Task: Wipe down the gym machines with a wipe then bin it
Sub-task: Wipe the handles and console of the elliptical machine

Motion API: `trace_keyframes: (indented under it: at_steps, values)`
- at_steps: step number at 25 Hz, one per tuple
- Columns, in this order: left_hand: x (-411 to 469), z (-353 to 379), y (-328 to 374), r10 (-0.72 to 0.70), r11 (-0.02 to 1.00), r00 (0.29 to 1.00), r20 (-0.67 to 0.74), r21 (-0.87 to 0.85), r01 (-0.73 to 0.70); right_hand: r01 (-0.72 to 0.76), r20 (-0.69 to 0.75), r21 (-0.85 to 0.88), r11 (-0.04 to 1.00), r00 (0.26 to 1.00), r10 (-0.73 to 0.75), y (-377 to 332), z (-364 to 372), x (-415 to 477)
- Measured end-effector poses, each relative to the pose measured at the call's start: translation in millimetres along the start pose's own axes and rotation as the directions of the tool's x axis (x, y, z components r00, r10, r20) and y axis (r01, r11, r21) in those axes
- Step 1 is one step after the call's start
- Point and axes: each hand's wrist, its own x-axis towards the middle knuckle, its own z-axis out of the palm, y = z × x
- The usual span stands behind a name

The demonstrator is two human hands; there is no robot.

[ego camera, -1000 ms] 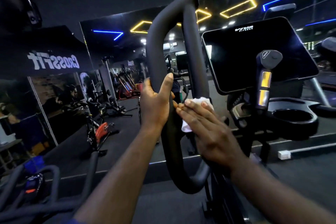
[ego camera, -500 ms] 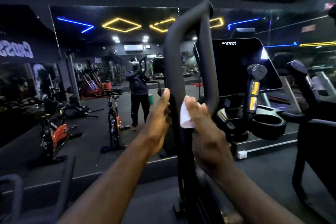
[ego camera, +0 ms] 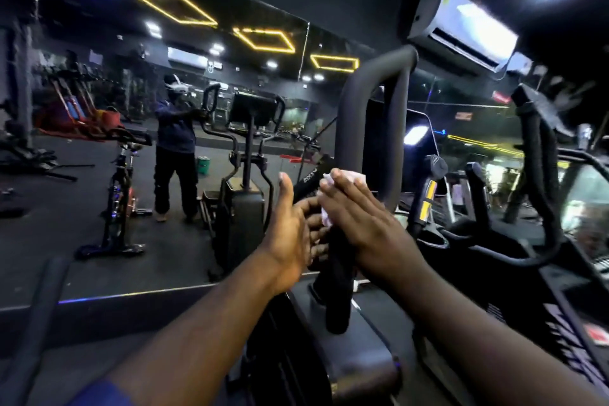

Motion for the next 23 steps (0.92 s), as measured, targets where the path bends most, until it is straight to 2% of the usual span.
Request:
trace_keyframes:
  at_steps: [2,3,5,6,7,8,9,11,12,13,15,16,19,20,21,23]
  values:
    - [2,-6,4,-0.010,0.999,1.000,-0.028,-0.040,0.009,0.134,0.181,-0.098,0.986,0.977,-0.115,-10,15,-29]
    - [1,-9,5,-0.021,0.999,0.999,-0.040,-0.033,0.020,0.263,0.280,-0.121,0.957,0.934,-0.221,-16,15,-41]
    - [-2,-10,6,-0.059,0.998,0.997,-0.058,0.029,0.061,0.507,0.457,-0.090,0.857,0.786,-0.417,-4,-1,-33]
    - [-4,-8,6,-0.071,0.996,0.996,-0.061,0.055,0.074,0.574,0.501,-0.069,0.816,0.727,-0.469,8,-12,-18]
    - [-6,-6,5,-0.073,0.994,0.996,-0.049,0.073,0.077,0.596,0.515,-0.072,0.800,0.709,-0.482,19,-22,2]
    - [-6,-4,5,-0.072,0.994,0.997,-0.025,0.076,0.073,0.566,0.501,-0.095,0.819,0.738,-0.452,31,-31,20]
    - [-4,-2,4,-0.069,0.995,0.998,-0.009,0.068,0.070,0.497,0.459,-0.139,0.857,0.799,-0.389,40,-39,34]
    - [-3,0,3,-0.050,0.998,0.999,-0.013,0.042,0.051,0.352,0.380,-0.180,0.919,0.886,-0.265,30,-35,30]
    - [-3,-1,2,-0.044,0.998,0.999,-0.032,0.033,0.045,0.327,0.399,-0.162,0.931,0.884,-0.242,13,-24,14]
    - [-4,-3,-2,-0.051,0.999,0.997,-0.051,0.017,0.052,0.355,0.452,-0.131,0.926,0.852,-0.263,-7,-14,-5]
    - [-5,-10,-10,-0.054,0.998,0.995,-0.080,0.006,0.054,0.461,0.560,-0.049,0.886,0.747,-0.358,-27,-13,-21]
    - [-5,-15,-15,-0.060,0.998,0.995,-0.085,0.004,0.060,0.489,0.579,-0.026,0.872,0.718,-0.386,-26,-18,-16]
    - [-6,-24,-37,-0.115,0.993,0.989,-0.090,-0.033,0.112,0.374,0.473,-0.123,0.919,0.837,-0.277,-4,-26,5]
    - [-8,-25,-46,-0.138,0.990,0.986,-0.091,-0.049,0.134,0.340,0.464,-0.139,0.930,0.852,-0.243,-5,-20,-2]
    - [-11,-26,-55,-0.164,0.986,0.983,-0.089,-0.051,0.160,0.333,0.475,-0.119,0.935,0.846,-0.241,-13,-8,-20]
    - [-16,-29,-70,-0.213,0.976,0.975,-0.071,-0.053,0.209,0.359,0.544,-0.031,0.933,0.789,-0.286,-33,7,-63]
